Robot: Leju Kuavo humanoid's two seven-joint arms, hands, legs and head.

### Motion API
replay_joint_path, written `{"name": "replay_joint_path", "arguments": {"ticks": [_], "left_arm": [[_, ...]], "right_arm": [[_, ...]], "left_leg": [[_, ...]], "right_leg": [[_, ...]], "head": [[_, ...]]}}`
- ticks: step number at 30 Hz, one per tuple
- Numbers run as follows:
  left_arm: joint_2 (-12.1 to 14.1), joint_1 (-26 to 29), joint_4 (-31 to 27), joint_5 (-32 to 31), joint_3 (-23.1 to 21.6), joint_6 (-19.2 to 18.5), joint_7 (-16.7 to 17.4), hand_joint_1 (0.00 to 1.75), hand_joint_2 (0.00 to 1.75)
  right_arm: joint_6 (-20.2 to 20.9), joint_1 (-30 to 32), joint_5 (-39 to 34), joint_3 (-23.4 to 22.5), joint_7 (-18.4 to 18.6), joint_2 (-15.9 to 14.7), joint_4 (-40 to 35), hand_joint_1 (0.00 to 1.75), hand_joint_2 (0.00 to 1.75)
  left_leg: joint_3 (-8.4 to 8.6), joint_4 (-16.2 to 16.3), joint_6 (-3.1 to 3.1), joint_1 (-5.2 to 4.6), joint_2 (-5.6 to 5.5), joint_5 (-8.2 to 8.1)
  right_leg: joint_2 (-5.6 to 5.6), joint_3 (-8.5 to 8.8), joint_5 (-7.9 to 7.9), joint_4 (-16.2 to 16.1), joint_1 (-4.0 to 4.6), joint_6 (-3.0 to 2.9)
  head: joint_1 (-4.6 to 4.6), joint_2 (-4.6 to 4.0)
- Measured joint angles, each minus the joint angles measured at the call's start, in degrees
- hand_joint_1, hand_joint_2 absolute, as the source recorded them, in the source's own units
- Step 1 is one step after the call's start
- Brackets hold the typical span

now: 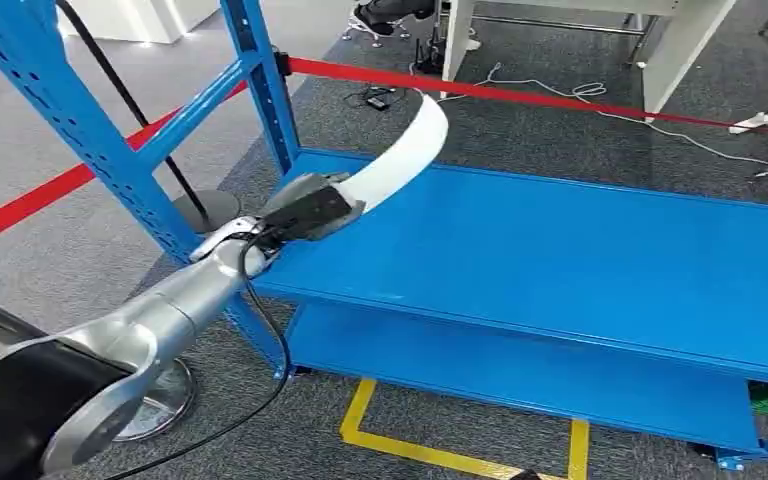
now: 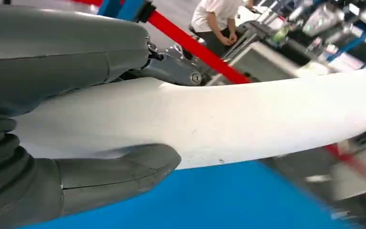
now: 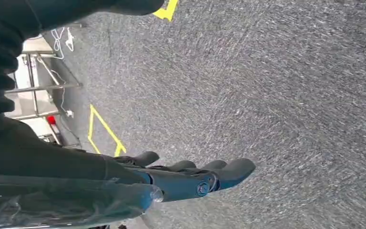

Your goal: Take the parts from the cabinet and place them on the table.

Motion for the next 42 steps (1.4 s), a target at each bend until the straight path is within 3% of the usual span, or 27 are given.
{"name": "replay_joint_path", "arguments": {"ticks": [3,10,13,16,19,21,24,28,31,40,42], "left_arm": [[-1.7,2.2,-4.3,2.4,2.9,0.2,1.3,1.75,1.75],[-6.3,6.8,-13.0,8.3,6.3,5.6,6.1,1.75,1.75],[-7.4,8.4,-15.6,9.1,6.3,7.0,5.6,1.75,1.75],[-8.4,11.2,-20.1,10.2,5.7,11.2,4.3,1.75,1.75],[-8.8,16.1,-27.5,14.8,2.9,9.9,1.9,1.75,1.75],[-8.5,19.4,-32.5,15.2,0.0,8.3,-0.6,1.75,1.75],[-8.0,22.8,-38.4,15.4,-4.3,7.3,-1.8,1.75,1.75],[-6.9,27.3,-44.5,16.1,-7.1,3.6,-8.6,1.75,1.75],[-6.0,32.8,-49.4,14.4,-8.5,3.0,-12.4,1.75,1.75],[-4.0,37.0,-54.5,13.9,-10.0,2.8,-12.7,1.75,1.75],[-3.7,38.4,-55.3,15.6,-10.0,1.0,-12.9,1.75,1.75]], "right_arm": [[-0.3,0.0,0.0,-0.2,-0.1,0.0,0.0,0.0,1.75],[-1.2,0.3,-0.3,-0.6,0.4,0.0,0.0,0.0,1.75],[-1.3,0.4,-0.4,-0.9,0.5,0.0,0.0,0.0,1.75],[-1.4,0.4,-0.9,-1.3,0.8,0.0,0.0,0.0,1.75],[-1.5,0.5,-1.2,-1.7,0.8,0.0,0.0,0.0,1.75],[-1.5,0.5,-1.5,-2.0,0.7,0.0,0.0,0.0,1.75],[-1.5,0.5,-1.8,-2.2,0.5,0.0,0.0,0.0,1.75],[-1.5,0.6,-2.5,-2.9,-1.0,0.0,0.0,0.0,1.75],[-1.5,0.7,-3.4,-3.4,-2.8,0.0,0.0,0.0,1.75],[-1.5,0.8,-3.9,-4.2,-3.5,0.0,0.0,0.0,1.75],[-1.5,0.9,-5.8,-4.9,-5.5,0.0,0.0,0.0,1.75]], "left_leg": [[-0.04,0.0,0.0,0.0,-0.01,0.0],[-0.09,0.0,0.02,-0.01,-0.03,-0.02],[-0.1,0.0,0.02,-0.01,-0.03,-0.02],[-0.1,0.0,0.03,-0.01,-0.02,-0.03],[-0.14,0.0,0.04,0.0,-0.03,-0.04],[-0.19,0.0,0.05,0.0,-0.03,-0.05],[-0.22,0.0,0.09,-0.01,-0.03,-0.09],[-0.23,0.0,0.11,-0.02,-0.02,-0.1],[-0.23,0.0,0.11,-0.01,-0.02,-0.11],[-0.23,0.0,0.12,-0.01,-0.03,-0.09],[-0.22,0.0,0.12,-0.02,-0.03,-0.09]], "right_leg": [[0.03,-0.02,0.0,0.0,0.0,0.0],[-0.01,-0.03,0.0,0.0,-0.01,0.0],[0.0,-0.04,0.0,0.0,-0.01,0.0],[0.0,-0.06,0.0,0.0,-0.01,0.01],[-0.02,-0.08,-0.01,0.0,0.0,0.02],[-0.02,-0.11,-0.03,0.0,0.0,0.03],[-0.01,-0.13,-0.04,0.0,-0.01,0.04],[-0.02,-0.12,-0.04,-0.1,-0.02,0.04],[-0.02,-0.15,-0.04,-0.1,-0.01,0.04],[-0.05,-0.12,-0.03,-0.1,-0.01,0.04],[-0.04,-0.1,-0.03,-0.1,-0.02,0.05]], "head": [[0.0,0.0],[0.0,0.0],[0.02,0.0],[0.0,0.0],[0.0,0.0],[0.0,0.0],[0.0,0.0],[0.02,0.0],[0.0,0.0],[0.0,0.0],[0.02,0.0]]}}
